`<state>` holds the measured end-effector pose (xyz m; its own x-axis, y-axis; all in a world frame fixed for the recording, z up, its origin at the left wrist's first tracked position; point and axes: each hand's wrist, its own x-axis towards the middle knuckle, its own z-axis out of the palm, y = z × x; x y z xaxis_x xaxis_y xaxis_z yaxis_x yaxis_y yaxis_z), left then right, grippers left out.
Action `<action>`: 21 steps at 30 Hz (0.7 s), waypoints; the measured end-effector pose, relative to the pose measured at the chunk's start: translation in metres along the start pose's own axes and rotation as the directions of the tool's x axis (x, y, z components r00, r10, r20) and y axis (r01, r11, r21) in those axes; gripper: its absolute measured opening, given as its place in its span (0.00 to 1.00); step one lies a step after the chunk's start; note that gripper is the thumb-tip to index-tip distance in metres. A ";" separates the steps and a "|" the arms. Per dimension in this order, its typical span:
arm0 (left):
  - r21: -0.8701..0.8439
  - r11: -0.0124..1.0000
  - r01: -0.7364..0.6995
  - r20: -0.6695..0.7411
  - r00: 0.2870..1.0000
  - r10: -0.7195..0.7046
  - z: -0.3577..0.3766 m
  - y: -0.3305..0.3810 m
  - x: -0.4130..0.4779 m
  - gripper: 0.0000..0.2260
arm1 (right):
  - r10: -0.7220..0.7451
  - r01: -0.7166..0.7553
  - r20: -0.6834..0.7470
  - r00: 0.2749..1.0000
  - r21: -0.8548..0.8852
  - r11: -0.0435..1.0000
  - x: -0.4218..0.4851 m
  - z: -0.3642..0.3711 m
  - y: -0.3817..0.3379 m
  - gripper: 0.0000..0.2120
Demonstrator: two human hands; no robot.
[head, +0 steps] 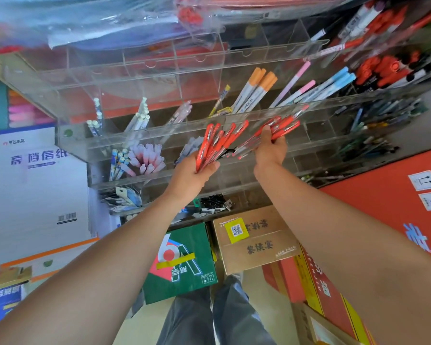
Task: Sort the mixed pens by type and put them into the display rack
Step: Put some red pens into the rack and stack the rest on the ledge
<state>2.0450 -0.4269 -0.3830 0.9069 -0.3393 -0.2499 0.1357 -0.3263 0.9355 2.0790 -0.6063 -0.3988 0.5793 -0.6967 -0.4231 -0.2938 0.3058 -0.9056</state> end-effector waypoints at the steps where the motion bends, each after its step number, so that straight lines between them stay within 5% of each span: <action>1: -0.003 1.000 0.002 -0.001 1.000 -0.002 0.000 0.000 0.000 0.07 | 0.011 -0.011 0.005 1.000 0.029 1.000 0.000 -0.001 -0.001 0.06; 7: -0.022 1.000 -0.013 0.002 1.000 0.013 0.000 -0.001 0.000 0.07 | 0.025 -0.024 -0.022 0.999 0.030 0.999 0.001 -0.003 -0.003 0.11; 15: -0.021 1.000 -0.005 0.010 1.000 0.005 -0.002 -0.005 0.001 0.03 | 0.087 -0.033 0.128 0.988 -0.379 0.925 0.005 -0.002 0.012 0.05; 21: 0.004 1.000 0.008 0.036 0.999 -0.008 -0.003 -0.003 0.002 0.05 | 0.055 -0.017 0.138 0.989 -0.264 0.964 0.006 -0.011 0.002 0.11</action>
<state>2.0474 -0.4243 -0.3855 0.8906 -0.3684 -0.2667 0.1417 -0.3325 0.9324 2.0730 -0.6171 -0.4030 0.6617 -0.5825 -0.4721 -0.4937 0.1354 -0.8591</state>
